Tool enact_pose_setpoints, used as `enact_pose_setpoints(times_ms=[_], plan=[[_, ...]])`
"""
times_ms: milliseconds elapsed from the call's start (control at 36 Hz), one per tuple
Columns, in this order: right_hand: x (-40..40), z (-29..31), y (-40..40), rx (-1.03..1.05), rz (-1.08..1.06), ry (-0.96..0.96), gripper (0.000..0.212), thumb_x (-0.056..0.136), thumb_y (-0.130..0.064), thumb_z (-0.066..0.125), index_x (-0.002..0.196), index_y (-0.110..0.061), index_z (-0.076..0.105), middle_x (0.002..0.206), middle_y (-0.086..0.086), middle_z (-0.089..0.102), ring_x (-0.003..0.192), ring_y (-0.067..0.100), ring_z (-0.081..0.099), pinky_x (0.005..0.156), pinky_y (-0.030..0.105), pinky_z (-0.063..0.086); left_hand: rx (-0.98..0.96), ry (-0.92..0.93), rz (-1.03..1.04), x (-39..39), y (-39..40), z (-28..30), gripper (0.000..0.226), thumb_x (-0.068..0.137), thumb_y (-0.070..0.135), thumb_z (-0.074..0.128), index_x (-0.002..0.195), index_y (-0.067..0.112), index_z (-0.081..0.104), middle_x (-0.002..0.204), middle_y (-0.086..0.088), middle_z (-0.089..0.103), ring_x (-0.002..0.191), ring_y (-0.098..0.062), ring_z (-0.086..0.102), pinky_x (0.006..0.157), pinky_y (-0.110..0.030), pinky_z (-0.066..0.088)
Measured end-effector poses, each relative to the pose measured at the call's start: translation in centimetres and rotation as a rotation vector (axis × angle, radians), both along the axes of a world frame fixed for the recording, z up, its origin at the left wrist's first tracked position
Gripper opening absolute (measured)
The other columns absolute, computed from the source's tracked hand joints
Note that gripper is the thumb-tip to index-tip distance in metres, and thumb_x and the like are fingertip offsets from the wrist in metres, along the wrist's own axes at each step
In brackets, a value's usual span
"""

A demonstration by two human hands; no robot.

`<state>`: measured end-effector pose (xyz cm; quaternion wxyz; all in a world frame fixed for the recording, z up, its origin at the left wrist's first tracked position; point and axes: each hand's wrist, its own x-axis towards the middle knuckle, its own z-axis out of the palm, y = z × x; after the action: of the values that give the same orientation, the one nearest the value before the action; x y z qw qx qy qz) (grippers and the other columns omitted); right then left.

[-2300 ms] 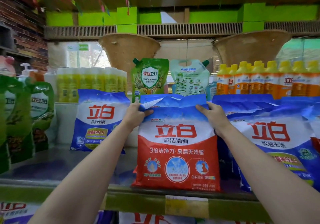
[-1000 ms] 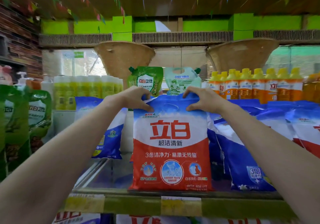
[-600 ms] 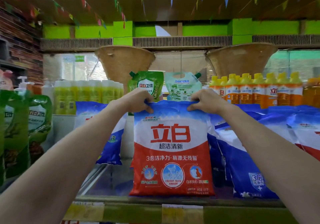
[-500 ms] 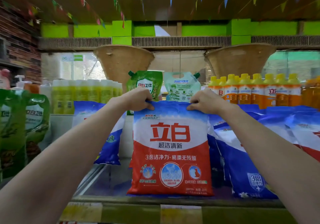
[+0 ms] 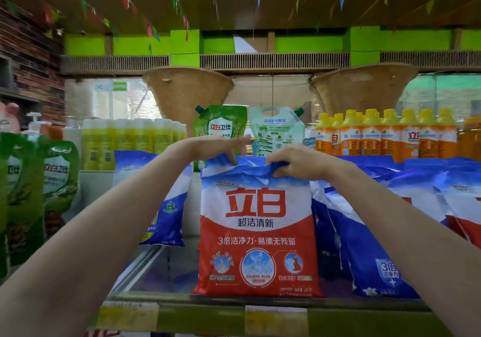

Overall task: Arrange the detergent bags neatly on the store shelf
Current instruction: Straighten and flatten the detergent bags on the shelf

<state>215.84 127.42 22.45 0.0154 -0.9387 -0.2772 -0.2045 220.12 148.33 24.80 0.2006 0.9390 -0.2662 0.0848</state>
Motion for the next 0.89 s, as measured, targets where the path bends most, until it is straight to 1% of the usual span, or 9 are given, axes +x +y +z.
enact_pose_setpoints(times_ms=[56, 167, 278, 417, 500, 611, 694, 778, 889], plan=[[-0.4, -0.1, 0.2, -0.029, -0.003, 0.042, 0.012, 0.092, -0.010, 0.055, 0.101, -0.014, 0.063, 0.078, -0.010, 0.049, 0.081, 0.012, 0.043, 0.064, 0.020, 0.033, 0.023, -0.038, 0.032, 0.2, -0.2, -0.1, 0.057, 0.097, 0.053, 0.026, 0.093, 0.018, 0.071, 0.117, -0.003, 0.058, 0.112, -0.019, 0.048, 0.103, -0.034, 0.029], [-1.2, -0.2, 0.4, -0.101, -0.020, 0.157, 0.020, 0.092, -0.014, 0.057, 0.110, -0.016, 0.064, 0.094, -0.003, 0.054, 0.088, 0.014, 0.047, 0.074, 0.023, 0.034, 0.248, -0.153, 0.076, 1.0, -0.6, -0.6, 0.034, 0.089, 0.038, 0.060, 0.102, 0.009, 0.071, 0.096, 0.000, 0.062, 0.091, -0.017, 0.054, 0.081, -0.027, 0.040], [-1.2, -0.4, 0.5, -0.156, -0.018, 0.199, 0.008, 0.090, -0.020, 0.059, 0.094, -0.027, 0.057, 0.093, -0.004, 0.055, 0.090, 0.017, 0.050, 0.074, 0.027, 0.038, 0.316, -0.315, 0.055, 1.4, -1.1, -1.6, 0.025, 0.084, 0.028, 0.067, 0.106, 0.016, 0.065, 0.098, 0.002, 0.055, 0.088, -0.015, 0.048, 0.077, -0.025, 0.037], [-1.4, -0.8, 0.8, -0.148, 0.002, 0.220, 0.023, 0.089, -0.036, 0.060, 0.073, -0.040, 0.044, 0.075, -0.017, 0.048, 0.070, 0.002, 0.044, 0.062, 0.017, 0.033, 0.601, -0.549, 0.125, 1.5, -1.7, -2.1, 0.023, 0.084, 0.044, 0.061, 0.099, 0.027, 0.063, 0.096, 0.005, 0.058, 0.094, -0.018, 0.051, 0.080, -0.032, 0.036], [-1.5, -1.1, 0.8, -0.125, 0.011, 0.200, 0.013, 0.090, -0.036, 0.058, 0.081, -0.036, 0.049, 0.076, -0.019, 0.049, 0.076, 0.004, 0.048, 0.062, 0.013, 0.034, 0.648, -0.615, 0.124, 1.3, -2.1, -2.3, 0.026, 0.085, 0.045, 0.060, 0.103, 0.026, 0.064, 0.102, 0.001, 0.060, 0.097, -0.021, 0.056, 0.075, -0.031, 0.042], [-1.1, -1.4, 0.5, -0.111, -0.018, 0.116, 0.023, 0.093, -0.037, 0.053, 0.106, -0.019, 0.059, 0.084, -0.012, 0.049, 0.086, 0.011, 0.048, 0.067, 0.018, 0.036, 0.496, -0.717, 0.126, 1.5, -2.2, -2.5, 0.018, 0.094, 0.028, 0.049, 0.096, 0.015, 0.062, 0.101, -0.005, 0.061, 0.092, -0.026, 0.059, 0.067, -0.030, 0.041], [0.2, -1.7, 0.1, -0.013, -0.034, -0.098, 0.023, 0.092, -0.035, 0.055, 0.090, -0.013, 0.060, 0.101, 0.001, 0.049, 0.090, 0.014, 0.046, 0.076, 0.026, 0.035, 0.227, -0.689, 0.137, 2.2, -1.7, -2.4, 0.017, 0.095, 0.025, 0.049, 0.089, 0.016, 0.063, 0.096, -0.005, 0.065, 0.088, -0.025, 0.059, 0.064, -0.030, 0.040], [1.3, -1.0, 0.0, 0.124, -0.057, -0.179, 0.027, 0.089, -0.031, 0.061, 0.096, -0.006, 0.069, 0.121, 0.006, 0.047, 0.103, 0.017, 0.048, 0.086, 0.026, 0.038, -0.009, -0.664, 0.130, 2.3, -1.4, -2.2, 0.019, 0.093, 0.023, 0.051, 0.096, 0.018, 0.069, 0.098, -0.006, 0.068, 0.087, -0.026, 0.058, 0.069, -0.030, 0.044], [2.4, -0.3, 0.4, 0.108, -0.087, -0.169, 0.029, 0.088, -0.029, 0.062, 0.104, -0.007, 0.071, 0.131, 0.004, 0.044, 0.117, 0.019, 0.046, 0.094, 0.027, 0.037, -0.067, -0.596, 0.103, 2.1, -0.9, -1.9, 0.019, 0.093, 0.022, 0.054, 0.097, 0.014, 0.070, 0.097, -0.008, 0.066, 0.086, -0.024, 0.055, 0.072, -0.029, 0.043]])
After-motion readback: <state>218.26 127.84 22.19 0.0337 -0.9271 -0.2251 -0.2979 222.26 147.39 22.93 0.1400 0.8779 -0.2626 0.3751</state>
